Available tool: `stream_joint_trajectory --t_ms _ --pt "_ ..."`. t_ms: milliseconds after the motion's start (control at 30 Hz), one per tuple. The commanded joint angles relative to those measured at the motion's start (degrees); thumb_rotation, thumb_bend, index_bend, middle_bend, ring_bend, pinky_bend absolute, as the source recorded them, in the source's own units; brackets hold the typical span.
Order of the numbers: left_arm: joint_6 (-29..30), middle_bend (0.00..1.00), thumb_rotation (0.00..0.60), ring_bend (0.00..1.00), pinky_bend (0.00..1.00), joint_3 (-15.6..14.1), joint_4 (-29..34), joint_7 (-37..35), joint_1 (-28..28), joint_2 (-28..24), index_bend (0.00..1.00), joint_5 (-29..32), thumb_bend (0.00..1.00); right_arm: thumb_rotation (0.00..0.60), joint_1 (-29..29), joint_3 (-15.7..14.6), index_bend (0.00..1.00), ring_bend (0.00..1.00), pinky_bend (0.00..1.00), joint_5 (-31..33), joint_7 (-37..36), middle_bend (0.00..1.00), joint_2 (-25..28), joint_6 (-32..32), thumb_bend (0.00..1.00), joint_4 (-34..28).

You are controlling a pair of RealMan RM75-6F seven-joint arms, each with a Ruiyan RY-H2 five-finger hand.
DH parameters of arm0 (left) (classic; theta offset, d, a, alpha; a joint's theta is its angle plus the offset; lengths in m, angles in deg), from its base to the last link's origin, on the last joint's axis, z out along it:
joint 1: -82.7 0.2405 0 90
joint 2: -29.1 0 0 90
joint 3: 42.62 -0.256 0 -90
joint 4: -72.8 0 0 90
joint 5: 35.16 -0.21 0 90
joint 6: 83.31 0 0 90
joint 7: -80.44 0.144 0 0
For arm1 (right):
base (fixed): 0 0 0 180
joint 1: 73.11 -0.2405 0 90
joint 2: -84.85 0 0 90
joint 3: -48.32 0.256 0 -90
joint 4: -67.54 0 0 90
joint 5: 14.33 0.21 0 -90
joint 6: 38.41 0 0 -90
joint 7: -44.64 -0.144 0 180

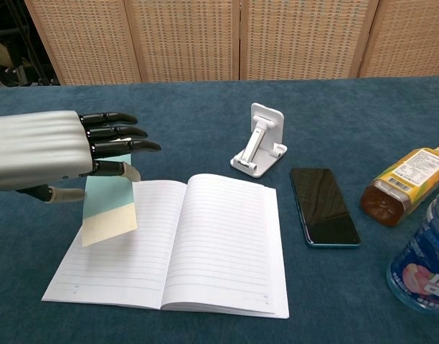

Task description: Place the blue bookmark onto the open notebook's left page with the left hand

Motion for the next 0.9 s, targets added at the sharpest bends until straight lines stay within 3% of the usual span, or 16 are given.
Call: stream_joint_trajectory --t_ms 33,900 --pt "0.61 0.00 0.600 0.00 0.00 -0.57 -1.05 -0.13 -0.27 0.65 0.32 -0.80 0.31 0.600 -0.01 0.01 0.00 0.00 0.00 -0.01 0.02 0.00 0.00 -0.01 0.00 -0.02" --pt "4.26 0.00 0.600 0.00 0.00 -3.97 -8.83 -0.56 -2.73 6.96 0.32 -7.10 0.30 0.600 0.27 0.33 0.00 0.00 0.00 0.36 -1.54 0.00 0.55 0.45 0.00 0.10"
